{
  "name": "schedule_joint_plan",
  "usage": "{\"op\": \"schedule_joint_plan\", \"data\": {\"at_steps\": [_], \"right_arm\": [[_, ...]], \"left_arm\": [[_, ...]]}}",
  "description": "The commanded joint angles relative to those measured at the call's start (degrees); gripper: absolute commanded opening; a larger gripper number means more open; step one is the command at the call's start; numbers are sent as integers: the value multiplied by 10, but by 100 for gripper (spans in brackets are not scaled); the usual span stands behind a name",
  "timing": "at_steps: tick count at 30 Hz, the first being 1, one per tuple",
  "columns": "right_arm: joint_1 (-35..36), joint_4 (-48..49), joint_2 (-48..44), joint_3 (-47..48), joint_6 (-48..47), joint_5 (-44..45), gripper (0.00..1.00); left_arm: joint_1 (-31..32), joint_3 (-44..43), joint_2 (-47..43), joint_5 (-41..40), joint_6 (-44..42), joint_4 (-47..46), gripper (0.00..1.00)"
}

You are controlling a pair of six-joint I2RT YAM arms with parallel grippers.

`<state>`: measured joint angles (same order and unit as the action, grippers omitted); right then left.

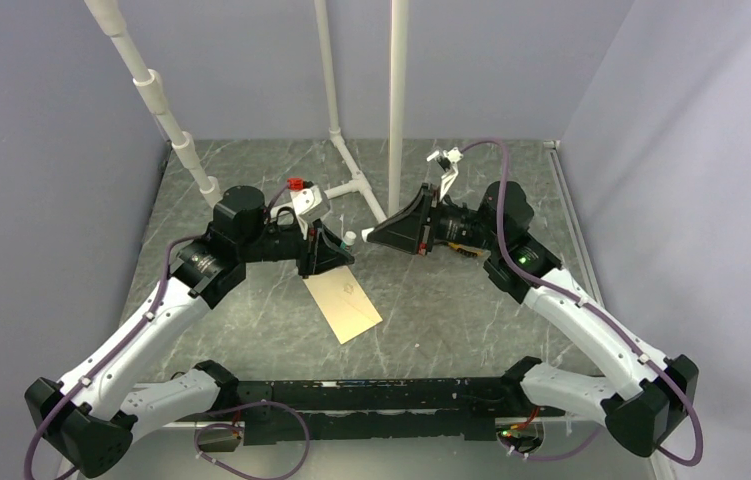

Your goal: Place the letter into the envelope and seal it

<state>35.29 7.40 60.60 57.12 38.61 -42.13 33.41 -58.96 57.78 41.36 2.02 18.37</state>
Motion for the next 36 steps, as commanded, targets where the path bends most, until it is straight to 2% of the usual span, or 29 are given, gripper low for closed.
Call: {"op": "schedule_joint_plan", "data": {"at_steps": [1, 14, 27, 30, 36], "right_arm": [[5, 12, 8, 8, -1, -2, 0], [14, 31, 45, 18, 10, -5, 0], [23, 27, 64, 26, 14, -44, 0], [29, -10, 72, 41, -7, -56, 0], [45, -168, 99, 99, -84, -68, 0]], "left_arm": [[3, -22, -10, 9, -9, -19, 2], [3, -26, -4, 42, -9, -20, 3], [9, -75, 34, 68, -79, 70, 2], [10, -92, 48, 76, -107, 113, 3], [10, -157, 86, 87, -184, 229, 3]]}}
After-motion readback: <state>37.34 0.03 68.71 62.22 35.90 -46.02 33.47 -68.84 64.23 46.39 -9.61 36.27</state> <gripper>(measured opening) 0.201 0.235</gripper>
